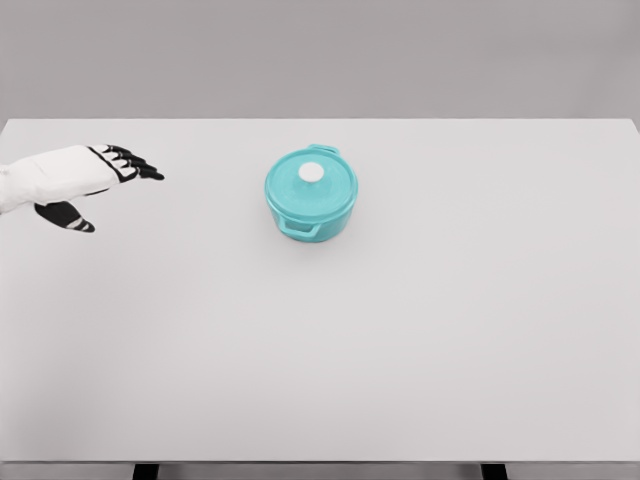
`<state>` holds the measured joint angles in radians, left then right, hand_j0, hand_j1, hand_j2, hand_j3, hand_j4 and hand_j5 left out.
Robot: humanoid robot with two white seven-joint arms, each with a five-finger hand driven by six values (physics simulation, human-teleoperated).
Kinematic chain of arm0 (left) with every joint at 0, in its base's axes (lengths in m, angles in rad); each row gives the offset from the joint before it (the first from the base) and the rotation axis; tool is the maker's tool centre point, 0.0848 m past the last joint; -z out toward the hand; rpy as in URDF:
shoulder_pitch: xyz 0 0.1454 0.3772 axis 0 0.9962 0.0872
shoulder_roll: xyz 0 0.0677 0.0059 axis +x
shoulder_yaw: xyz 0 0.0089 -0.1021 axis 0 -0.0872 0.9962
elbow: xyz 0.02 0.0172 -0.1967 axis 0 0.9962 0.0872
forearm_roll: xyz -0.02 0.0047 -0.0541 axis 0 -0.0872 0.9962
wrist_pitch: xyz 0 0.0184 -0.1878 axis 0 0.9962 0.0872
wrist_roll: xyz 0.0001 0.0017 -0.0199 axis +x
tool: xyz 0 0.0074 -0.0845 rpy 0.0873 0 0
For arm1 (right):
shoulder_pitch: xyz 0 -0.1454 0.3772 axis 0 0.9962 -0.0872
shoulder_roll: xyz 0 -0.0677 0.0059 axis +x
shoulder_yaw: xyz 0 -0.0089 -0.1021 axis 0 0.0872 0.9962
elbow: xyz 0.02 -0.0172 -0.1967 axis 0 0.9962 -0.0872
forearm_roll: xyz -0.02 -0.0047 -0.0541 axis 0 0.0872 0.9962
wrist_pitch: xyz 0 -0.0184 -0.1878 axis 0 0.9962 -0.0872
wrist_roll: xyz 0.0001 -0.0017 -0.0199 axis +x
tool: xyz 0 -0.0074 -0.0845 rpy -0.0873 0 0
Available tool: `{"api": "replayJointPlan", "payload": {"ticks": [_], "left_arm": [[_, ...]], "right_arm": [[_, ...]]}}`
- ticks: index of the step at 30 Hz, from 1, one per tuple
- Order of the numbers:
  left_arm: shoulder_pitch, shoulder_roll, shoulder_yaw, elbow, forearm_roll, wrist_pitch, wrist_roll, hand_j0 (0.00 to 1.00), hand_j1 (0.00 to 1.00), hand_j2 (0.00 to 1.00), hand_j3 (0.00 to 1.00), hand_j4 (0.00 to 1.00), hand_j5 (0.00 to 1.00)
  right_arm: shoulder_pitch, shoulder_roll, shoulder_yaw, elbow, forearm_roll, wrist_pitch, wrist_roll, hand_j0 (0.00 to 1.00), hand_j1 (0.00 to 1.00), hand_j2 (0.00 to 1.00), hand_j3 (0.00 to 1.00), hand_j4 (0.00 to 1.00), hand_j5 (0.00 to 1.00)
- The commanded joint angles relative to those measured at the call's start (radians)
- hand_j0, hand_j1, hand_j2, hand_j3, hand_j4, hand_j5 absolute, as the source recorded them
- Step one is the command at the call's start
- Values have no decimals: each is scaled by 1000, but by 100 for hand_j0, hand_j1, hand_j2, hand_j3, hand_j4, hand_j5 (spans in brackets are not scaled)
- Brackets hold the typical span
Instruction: Open the lid of the pot with left arm
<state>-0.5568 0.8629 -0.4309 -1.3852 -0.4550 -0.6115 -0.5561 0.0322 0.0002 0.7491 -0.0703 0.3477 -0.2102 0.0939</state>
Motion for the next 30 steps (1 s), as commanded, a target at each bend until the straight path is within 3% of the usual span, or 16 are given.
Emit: {"api": "replayJointPlan", "payload": {"ticks": [1, 5, 9, 10, 11, 12, 13, 14, 15, 17, 19, 20, 23, 26, 28, 30], "left_arm": [[0, -16, 0, -6, 1, 1, -8, 100, 100, 100, 100, 100, 100], [-2, -25, -11, -5, -2, 1, -13, 100, 100, 100, 100, 100, 100], [-40, -65, -17, -14, -5, 1, -55, 100, 100, 100, 100, 100, 100], [-116, -68, -92, -6, -4, 1, -55, 100, 100, 100, 100, 100, 100], [-147, -77, -124, -3, -4, 1, -55, 100, 100, 100, 100, 100, 100], [-248, -104, -204, 21, 4, 1, -55, 100, 100, 100, 100, 100, 100], [-372, -107, -334, 71, 7, 1, -55, 100, 100, 100, 100, 100, 100], [-440, -107, -426, 84, 7, 1, -55, 100, 100, 100, 100, 100, 100], [-535, -94, -563, 81, 6, 1, -55, 100, 100, 100, 100, 100, 100], [-594, -117, -572, 65, 7, 1, -55, 100, 100, 100, 100, 100, 100], [-661, -200, -571, 37, 7, 1, -55, 100, 100, 100, 100, 100, 100], [-678, -278, -572, 49, 6, 1, -55, 100, 100, 100, 100, 100, 100], [-701, -367, -578, 71, 9, 1, -55, 100, 100, 100, 100, 100, 100], [-692, -418, -595, 106, 9, 1, -55, 100, 100, 100, 100, 100, 100], [-692, -423, -640, 181, 9, 1, -55, 100, 100, 100, 100, 100, 100], [-684, -441, -652, 175, 7, 1, -55, 100, 100, 100, 100, 100, 100]], "right_arm": [[0, 0, -1, 3, -1, 0, 1, 100, 100, 100, 100, 100, 100], [2, 0, -1, 1, 1, 0, 0, 100, 100, 100, 100, 100, 100], [2, 0, -1, 1, 1, 0, 0, 100, 100, 100, 100, 100, 100], [2, 0, -1, 1, 1, 0, 0, 100, 100, 100, 100, 100, 100], [2, 0, -1, 1, 1, 0, 0, 100, 100, 100, 100, 100, 100], [2, 0, -1, 1, 1, 0, 0, 100, 100, 100, 100, 100, 100], [2, 0, -1, 1, 1, 0, 0, 100, 100, 100, 100, 100, 100], [2, 0, -1, 1, 1, 0, 0, 100, 100, 100, 100, 100, 100], [2, 0, -1, 1, 1, 0, 0, 100, 100, 100, 100, 100, 100], [2, 0, -1, 1, 1, 0, 0, 100, 100, 100, 100, 100, 100], [0, 0, -1, 1, 1, 0, 0, 100, 100, 100, 100, 100, 100], [2, 0, -1, 1, 1, 0, 0, 100, 100, 100, 100, 100, 100], [2, 0, -1, 1, 1, 0, 0, 100, 100, 100, 100, 100, 100], [2, 0, -1, 1, 1, 0, 0, 100, 100, 100, 100, 100, 100], [2, 0, -1, 1, 1, 0, 0, 100, 100, 100, 100, 100, 100], [2, 0, -1, 1, 1, 0, 0, 100, 100, 100, 100, 100, 100]]}}
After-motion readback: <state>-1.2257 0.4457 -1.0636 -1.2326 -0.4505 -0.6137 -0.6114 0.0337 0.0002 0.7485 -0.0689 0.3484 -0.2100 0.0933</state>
